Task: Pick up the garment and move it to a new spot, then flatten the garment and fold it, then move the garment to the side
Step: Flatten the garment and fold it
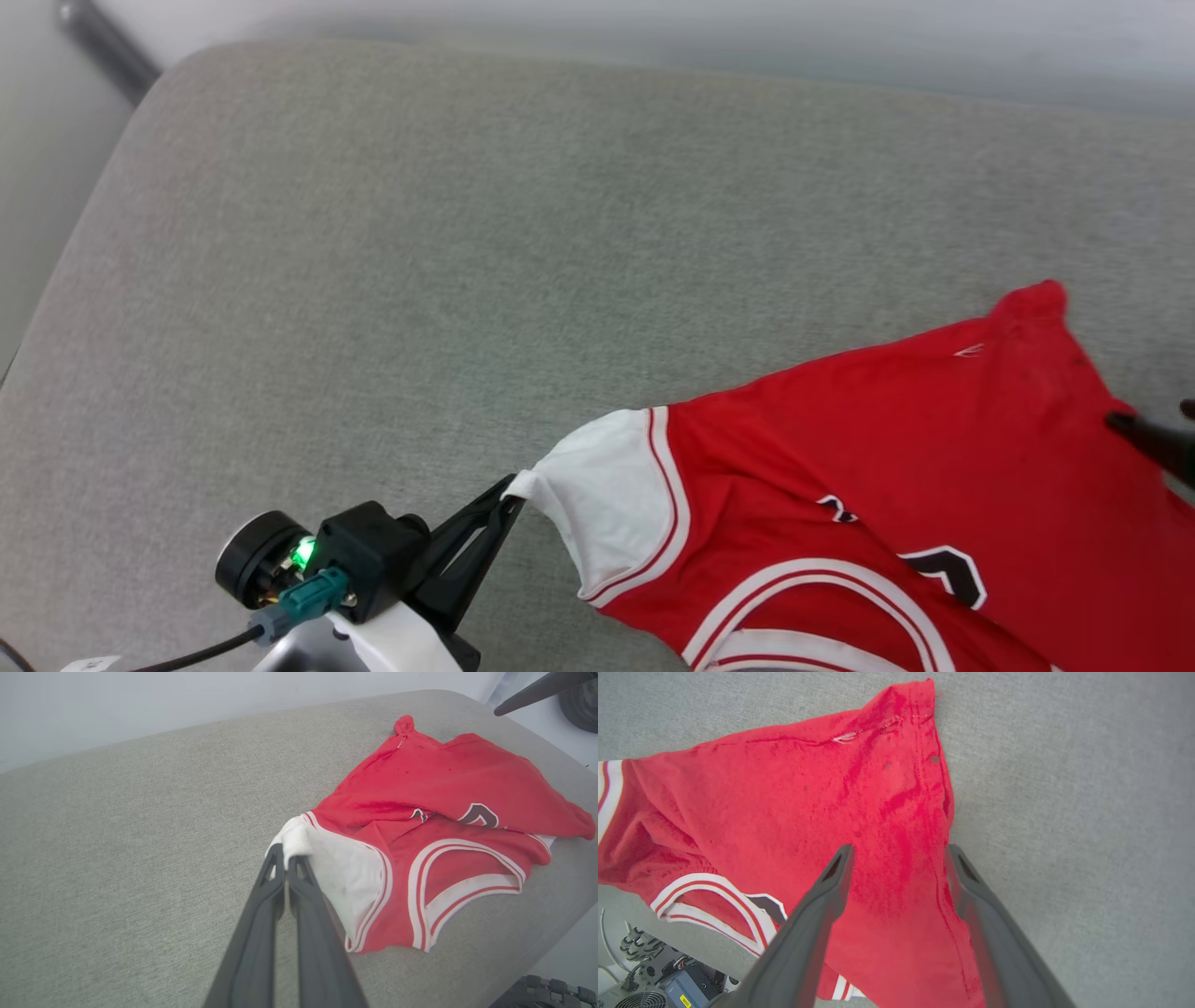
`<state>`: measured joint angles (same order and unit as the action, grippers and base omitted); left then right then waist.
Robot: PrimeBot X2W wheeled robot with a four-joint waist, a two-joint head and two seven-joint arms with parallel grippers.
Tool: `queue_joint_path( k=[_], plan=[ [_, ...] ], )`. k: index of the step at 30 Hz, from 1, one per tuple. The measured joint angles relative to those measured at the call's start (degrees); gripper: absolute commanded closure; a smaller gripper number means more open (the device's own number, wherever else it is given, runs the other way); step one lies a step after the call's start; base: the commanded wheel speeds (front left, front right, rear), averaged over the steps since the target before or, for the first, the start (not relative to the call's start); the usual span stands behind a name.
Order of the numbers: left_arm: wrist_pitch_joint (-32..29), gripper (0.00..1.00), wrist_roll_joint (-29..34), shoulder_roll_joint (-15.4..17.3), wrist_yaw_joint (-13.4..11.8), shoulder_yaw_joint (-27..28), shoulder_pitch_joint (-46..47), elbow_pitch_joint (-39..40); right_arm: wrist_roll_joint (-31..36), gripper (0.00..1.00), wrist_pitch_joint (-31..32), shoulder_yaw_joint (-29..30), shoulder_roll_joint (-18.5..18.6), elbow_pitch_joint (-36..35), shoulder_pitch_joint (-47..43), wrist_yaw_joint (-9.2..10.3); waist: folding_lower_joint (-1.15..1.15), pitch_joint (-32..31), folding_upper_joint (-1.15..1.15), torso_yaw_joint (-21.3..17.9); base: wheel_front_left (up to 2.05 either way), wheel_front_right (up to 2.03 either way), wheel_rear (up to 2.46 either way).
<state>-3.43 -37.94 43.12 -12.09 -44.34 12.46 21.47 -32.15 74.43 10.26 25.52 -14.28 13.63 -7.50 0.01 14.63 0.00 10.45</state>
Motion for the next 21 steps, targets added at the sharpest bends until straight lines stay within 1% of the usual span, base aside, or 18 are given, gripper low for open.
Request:
queue_joint_path(
  k=[5, 9, 12, 15, 19, 21],
  plan=[
    [-0.4, 1.00, 1.6, -1.0, 0.5, -1.0, 1.9, 1.3, 3.2, 0.00, 2.4, -3.0, 1.7, 5.4, 8.9, 0.00, 0.00, 3.0, 0.00, 3.5, 0.00, 0.00, 0.00],
    [-0.4, 1.00, 2.5, -2.8, 1.0, -2.2, 3.0, 1.8, 6.6, 0.00, 3.8, -4.6, 3.0, 10.1, 13.6, 0.00, 0.00, 5.5, 0.00, 6.4, 0.00, 0.00, 0.00],
    [-0.2, 1.00, 1.6, -4.8, 1.9, -3.0, 3.4, 2.0, 9.1, 0.00, 4.4, -5.1, 3.6, 13.8, 15.3, 0.00, 0.00, 7.4, 0.00, 8.5, 0.00, 0.00, 0.00],
    [-0.1, 1.00, 2.2, -5.7, 2.7, -3.7, 4.7, 1.6, 10.8, 0.00, 4.7, -5.5, 3.5, 17.1, 16.0, 0.00, 0.01, 9.1, 0.00, 10.3, 0.00, 0.00, 0.00],
    [0.6, 1.00, 2.0, -6.9, 3.0, -3.9, 5.1, 0.5, 12.7, 0.00, 4.0, -6.9, 5.2, 18.7, 17.2, -0.01, 0.00, 10.9, 0.00, 12.1, 0.00, 0.00, 0.00],
    [0.9, 1.00, 2.0, -7.1, 3.2, -4.0, 5.2, 0.1, 12.7, 0.00, 3.4, -6.6, 5.4, 19.5, 17.3, -0.02, 0.00, 11.6, 0.00, 12.7, 0.00, 0.00, 0.00]
  ],
)
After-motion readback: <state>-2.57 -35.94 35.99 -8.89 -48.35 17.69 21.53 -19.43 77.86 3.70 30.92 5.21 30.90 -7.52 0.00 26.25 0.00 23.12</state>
